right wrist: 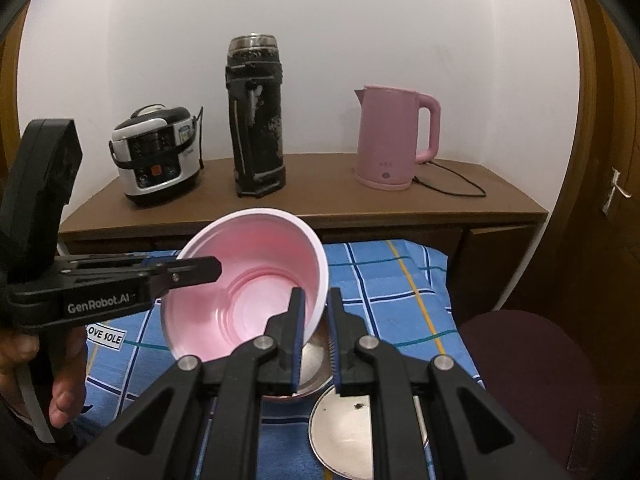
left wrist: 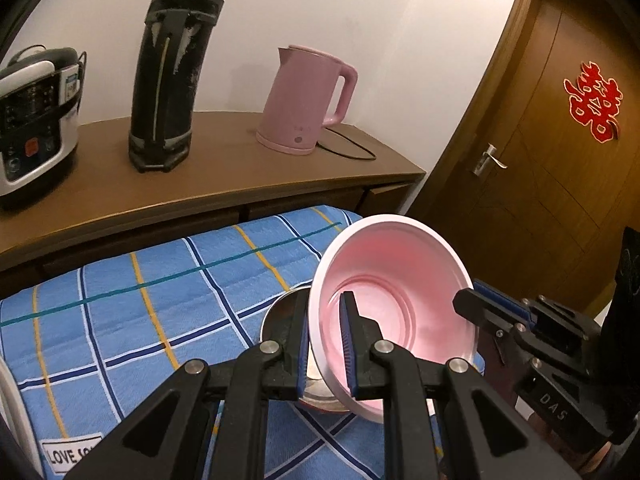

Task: Organize plates and bowls
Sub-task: 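Lift the pink bowl and carry it over the stainless steel bowl, then lower the pink bowl into the stainless steel bowl with both tools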

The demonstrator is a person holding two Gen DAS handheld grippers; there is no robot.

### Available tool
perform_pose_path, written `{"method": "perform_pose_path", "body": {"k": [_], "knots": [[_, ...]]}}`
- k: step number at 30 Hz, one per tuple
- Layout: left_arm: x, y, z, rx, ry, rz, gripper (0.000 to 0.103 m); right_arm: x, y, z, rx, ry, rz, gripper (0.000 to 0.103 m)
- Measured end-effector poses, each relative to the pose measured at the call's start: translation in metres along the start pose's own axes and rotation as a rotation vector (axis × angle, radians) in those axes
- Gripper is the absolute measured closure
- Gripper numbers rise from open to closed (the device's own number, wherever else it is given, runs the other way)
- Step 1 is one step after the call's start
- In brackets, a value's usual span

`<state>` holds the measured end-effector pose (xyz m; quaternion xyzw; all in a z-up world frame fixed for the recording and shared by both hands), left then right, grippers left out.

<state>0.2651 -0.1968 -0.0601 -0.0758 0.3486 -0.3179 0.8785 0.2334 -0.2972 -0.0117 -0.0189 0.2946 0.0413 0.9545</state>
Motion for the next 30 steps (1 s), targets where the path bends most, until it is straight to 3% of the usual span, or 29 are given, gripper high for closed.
{"method": "perform_pose_path", "body": {"k": [4, 12, 30], "knots": [[0.008, 0.006, -0.004, -0.034, 0.025, -0.055, 0.087, 0.005, -0.002, -0.001, 0.006, 0.001, -0.001, 0.092], [0.025, 0.005, -0.019, -0.040, 0.081, -0.076, 0.087, 0.021, -0.011, -0.011, 0.021, 0.030, -0.020, 0.092], [0.037, 0.013, -0.032, -0.033, 0.140, -0.033, 0.087, 0.045, -0.013, -0.024, 0.020, 0.088, -0.011, 0.091]]}}
Point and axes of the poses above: each gripper's, at about its wrist camera, not at the fingertips, and x roughly the way its jaws point, y to its left, z to its top, the point moved 10 cm from there along x, roughly the way its jaws point, and after that the axes turned 1 degree about -z, right-handed, at the moved point
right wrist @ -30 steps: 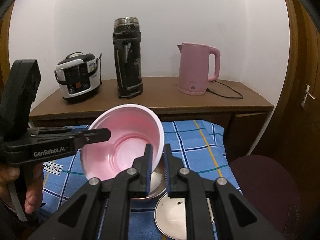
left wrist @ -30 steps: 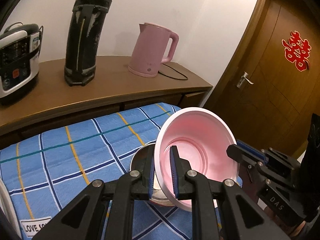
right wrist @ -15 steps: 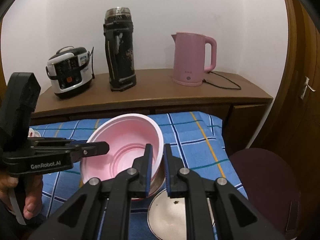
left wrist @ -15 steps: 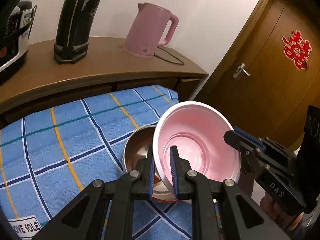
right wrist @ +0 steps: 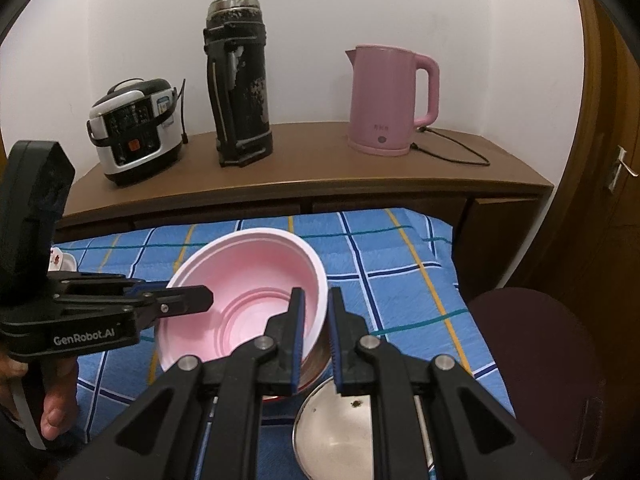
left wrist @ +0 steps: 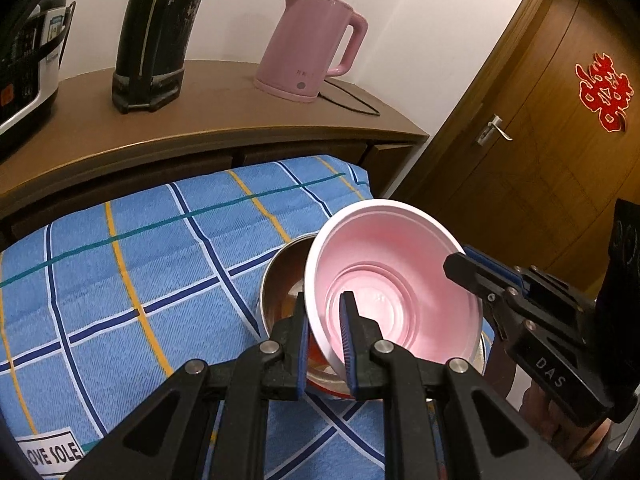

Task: Organize plates and bowls
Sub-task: 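Lower the pink bowl into the stainless steel bowl with both tools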

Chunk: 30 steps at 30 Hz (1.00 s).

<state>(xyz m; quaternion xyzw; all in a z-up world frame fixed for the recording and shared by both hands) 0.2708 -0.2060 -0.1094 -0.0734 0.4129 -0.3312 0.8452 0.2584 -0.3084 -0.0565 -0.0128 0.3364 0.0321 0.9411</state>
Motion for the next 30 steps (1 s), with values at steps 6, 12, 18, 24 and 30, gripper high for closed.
{"method": "perform_pose_path", "body": {"k": [6, 12, 18, 24, 30], "knots": [[0.002, 0.001, -0.002, 0.007, 0.008, 0.013, 0.087, 0.004, 0.000, -0.002, -0.005, 0.010, -0.005, 0.091], [0.003, 0.002, -0.003, 0.015, 0.015, 0.018, 0.087, 0.008, 0.001, -0.003, -0.010, 0.022, -0.012, 0.091], [0.008, 0.004, -0.007, 0.012, 0.039, 0.016, 0.087, 0.013, 0.000, -0.006, -0.012, 0.047, -0.008, 0.091], [0.009, 0.005, -0.009, 0.015, 0.048, 0.018, 0.087, 0.015, 0.001, -0.007, -0.016, 0.056, -0.013, 0.091], [0.011, 0.004, -0.012, 0.007, 0.066, -0.003, 0.087, 0.015, 0.000, -0.005, -0.021, 0.059, -0.017, 0.090]]}}
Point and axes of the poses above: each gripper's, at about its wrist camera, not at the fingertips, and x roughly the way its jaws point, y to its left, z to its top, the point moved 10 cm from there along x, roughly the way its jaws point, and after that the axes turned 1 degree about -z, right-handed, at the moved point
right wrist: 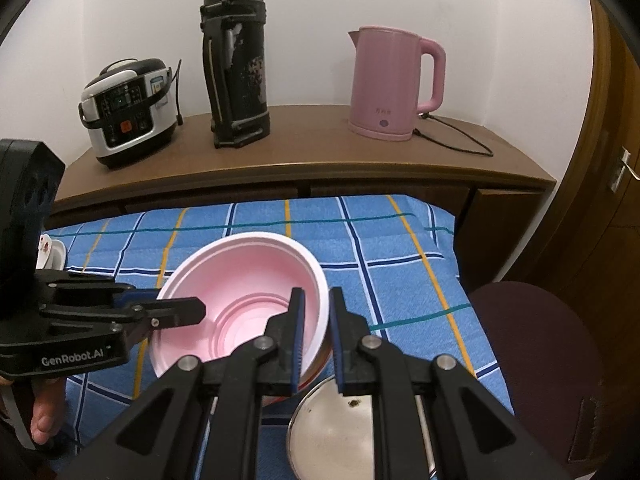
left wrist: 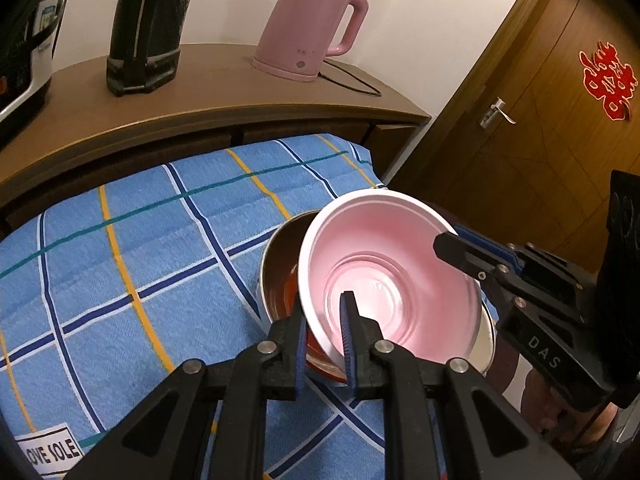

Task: Organize plates and bowls
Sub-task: 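Lower the pink bowl into the stainless steel bowl with both tools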

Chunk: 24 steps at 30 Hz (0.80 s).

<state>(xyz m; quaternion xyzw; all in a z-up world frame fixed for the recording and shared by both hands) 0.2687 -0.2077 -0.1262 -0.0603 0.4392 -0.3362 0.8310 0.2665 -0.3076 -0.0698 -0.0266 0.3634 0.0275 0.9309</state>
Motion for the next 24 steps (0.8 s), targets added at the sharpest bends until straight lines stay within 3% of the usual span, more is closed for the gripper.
{"method": "perform_pose_path", "body": {"k": [24], "knots": [[0.003, 0.003, -0.002, 0.004, 0.011, 0.016, 0.085, 0.030, -0.004, -0.008, -0.011, 0.066, -0.005, 0.090]]}}
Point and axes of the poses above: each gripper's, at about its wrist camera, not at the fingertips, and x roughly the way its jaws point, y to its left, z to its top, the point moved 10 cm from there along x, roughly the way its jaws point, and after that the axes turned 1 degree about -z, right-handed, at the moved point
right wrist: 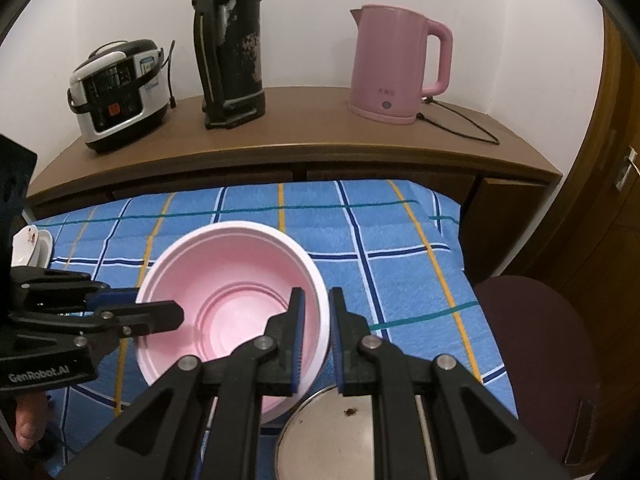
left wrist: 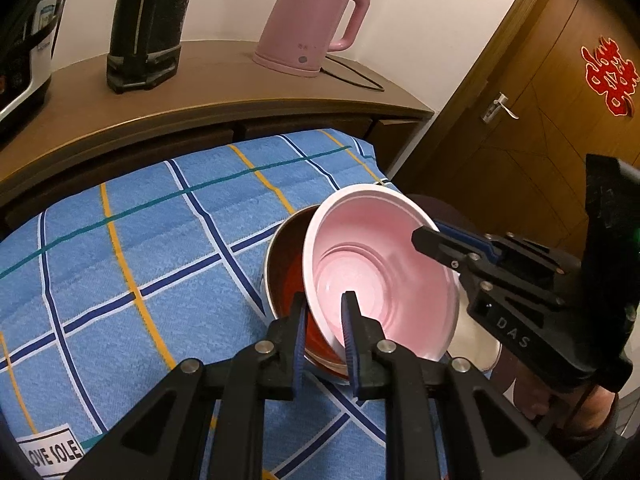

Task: Organize plates and bowls
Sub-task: 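Lower the pink bowl into the stainless steel bowl with both tools, then open both tools and release the pink bowl rim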

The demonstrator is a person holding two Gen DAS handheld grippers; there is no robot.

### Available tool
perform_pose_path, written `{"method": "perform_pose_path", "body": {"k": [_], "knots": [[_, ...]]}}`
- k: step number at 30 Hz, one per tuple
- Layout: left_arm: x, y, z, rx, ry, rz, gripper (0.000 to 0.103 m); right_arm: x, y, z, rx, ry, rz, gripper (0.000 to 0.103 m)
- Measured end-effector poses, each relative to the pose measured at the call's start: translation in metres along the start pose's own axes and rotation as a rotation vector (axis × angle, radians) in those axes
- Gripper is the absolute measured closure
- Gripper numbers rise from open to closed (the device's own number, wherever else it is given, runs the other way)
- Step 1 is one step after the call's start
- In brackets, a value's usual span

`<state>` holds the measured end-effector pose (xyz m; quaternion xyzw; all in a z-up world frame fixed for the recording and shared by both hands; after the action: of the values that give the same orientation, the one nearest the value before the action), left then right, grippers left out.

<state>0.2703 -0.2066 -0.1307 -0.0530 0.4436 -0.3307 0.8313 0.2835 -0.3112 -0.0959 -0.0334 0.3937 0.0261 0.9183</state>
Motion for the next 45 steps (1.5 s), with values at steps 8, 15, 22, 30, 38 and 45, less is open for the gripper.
{"method": "perform_pose_path", "body": {"k": [8, 15, 22, 30, 38, 45], "knots": [[-0.003, 0.001, 0.001, 0.023, -0.018, 0.031, 0.085, 0.007, 0.003, -0.005, -0.008, 0.020, 0.009, 0.090], [-0.004, 0.000, 0.001, 0.065, -0.036, 0.074, 0.084, 0.009, 0.004, -0.006, -0.017, 0.025, 0.011, 0.090], [-0.004, 0.000, 0.001, 0.115, -0.057, 0.133, 0.084, 0.009, 0.006, -0.005, -0.022, 0.023, 0.010, 0.090], [-0.006, 0.007, 0.003, 0.082, -0.060, 0.123, 0.084, 0.012, 0.010, -0.003, -0.037, 0.022, 0.009, 0.090], [-0.005, 0.003, 0.003, 0.116, -0.070, 0.156, 0.083, 0.010, 0.010, -0.005, -0.047, 0.026, 0.011, 0.090], [-0.011, -0.004, 0.006, 0.218, -0.109, 0.233, 0.044, 0.011, 0.010, -0.006, -0.056, 0.028, 0.008, 0.091]]}}
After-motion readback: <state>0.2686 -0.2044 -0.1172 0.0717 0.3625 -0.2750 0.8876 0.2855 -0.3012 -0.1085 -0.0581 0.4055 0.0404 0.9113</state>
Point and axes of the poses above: each gripper's, at about its wrist camera, not at the fingertips, and x roughly the way its jaws point, y to its left, z to its top, the point moved 10 cm from there along x, roughly the way its jaws point, and after that the axes turned 1 degree about -z, right-handed, at the moved point
